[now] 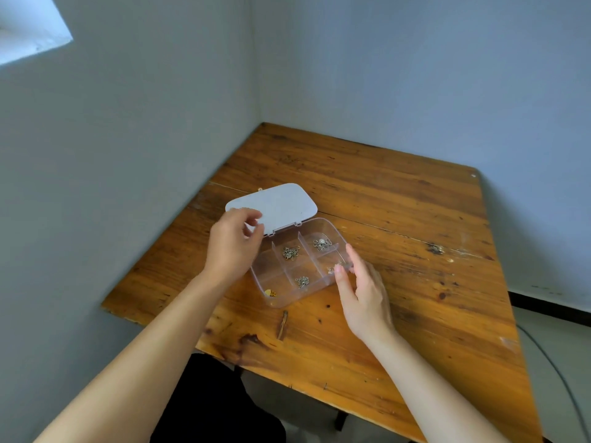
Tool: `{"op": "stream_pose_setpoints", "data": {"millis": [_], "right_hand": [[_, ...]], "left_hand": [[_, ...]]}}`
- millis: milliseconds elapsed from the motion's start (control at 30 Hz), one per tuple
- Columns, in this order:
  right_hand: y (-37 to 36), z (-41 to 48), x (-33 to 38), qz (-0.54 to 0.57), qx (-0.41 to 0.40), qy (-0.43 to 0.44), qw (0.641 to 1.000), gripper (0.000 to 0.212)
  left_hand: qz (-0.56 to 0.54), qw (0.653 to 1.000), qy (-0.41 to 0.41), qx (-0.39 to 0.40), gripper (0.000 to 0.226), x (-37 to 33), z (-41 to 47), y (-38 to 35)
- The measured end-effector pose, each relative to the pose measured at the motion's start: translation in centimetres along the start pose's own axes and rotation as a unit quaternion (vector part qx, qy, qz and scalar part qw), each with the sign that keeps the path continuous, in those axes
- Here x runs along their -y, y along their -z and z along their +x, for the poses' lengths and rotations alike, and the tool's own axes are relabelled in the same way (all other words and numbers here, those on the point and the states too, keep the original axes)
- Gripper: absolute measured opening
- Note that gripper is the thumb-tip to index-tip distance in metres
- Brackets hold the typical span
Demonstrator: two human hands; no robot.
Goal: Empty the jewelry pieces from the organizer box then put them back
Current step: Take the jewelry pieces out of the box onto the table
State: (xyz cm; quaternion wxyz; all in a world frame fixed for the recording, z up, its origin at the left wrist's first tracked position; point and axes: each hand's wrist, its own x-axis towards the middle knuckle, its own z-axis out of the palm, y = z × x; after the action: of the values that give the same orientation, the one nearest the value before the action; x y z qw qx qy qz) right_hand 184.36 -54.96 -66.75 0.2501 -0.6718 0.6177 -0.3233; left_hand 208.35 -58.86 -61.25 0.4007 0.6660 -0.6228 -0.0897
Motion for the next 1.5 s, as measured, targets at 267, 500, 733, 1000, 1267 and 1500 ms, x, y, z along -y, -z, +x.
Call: {"op": "stream_pose_setpoints", "data": {"millis": [267, 500, 733, 1000, 1267, 1500], "right_hand": [[3.9, 5.1, 3.2, -0.143, -0.014, 0.106, 0.984, 0.030], [3.8, 10.6, 7.0, -0.366, 0.167, 0.165, 0.901, 0.033], [1.7, 12.5, 8.7, -0.473, 0.276, 0.134, 0.826, 0.021], [0.5, 12.8, 7.5, -0.402, 0.222, 0.093, 0.883, 0.022], [2.1, 12.5, 7.2, -0.286, 0.248, 0.067, 0.923, 0.021], [6.9, 10.7, 7.0, -0.044, 0.129, 0.037, 0.990, 0.019]], "left_hand": [[0.220, 0.917, -0.150, 0.298, 0.023, -1.9, 2.0, -3.2], [0.379, 0.848, -0.189, 0.319, 0.020, -2.8, 0.9, -4.4], [0.391, 0.843, -0.168, 0.328, 0.021, -2.8, 1.2, -5.5], [0.364, 0.869, -0.177, 0.285, 0.020, -2.7, 0.3, -5.2], [0.204, 0.947, -0.155, 0.191, 0.012, -1.5, -0.3, -5.1], [0.001, 0.996, -0.034, 0.079, 0.015, -4.6, 0.7, -2.3]]}}
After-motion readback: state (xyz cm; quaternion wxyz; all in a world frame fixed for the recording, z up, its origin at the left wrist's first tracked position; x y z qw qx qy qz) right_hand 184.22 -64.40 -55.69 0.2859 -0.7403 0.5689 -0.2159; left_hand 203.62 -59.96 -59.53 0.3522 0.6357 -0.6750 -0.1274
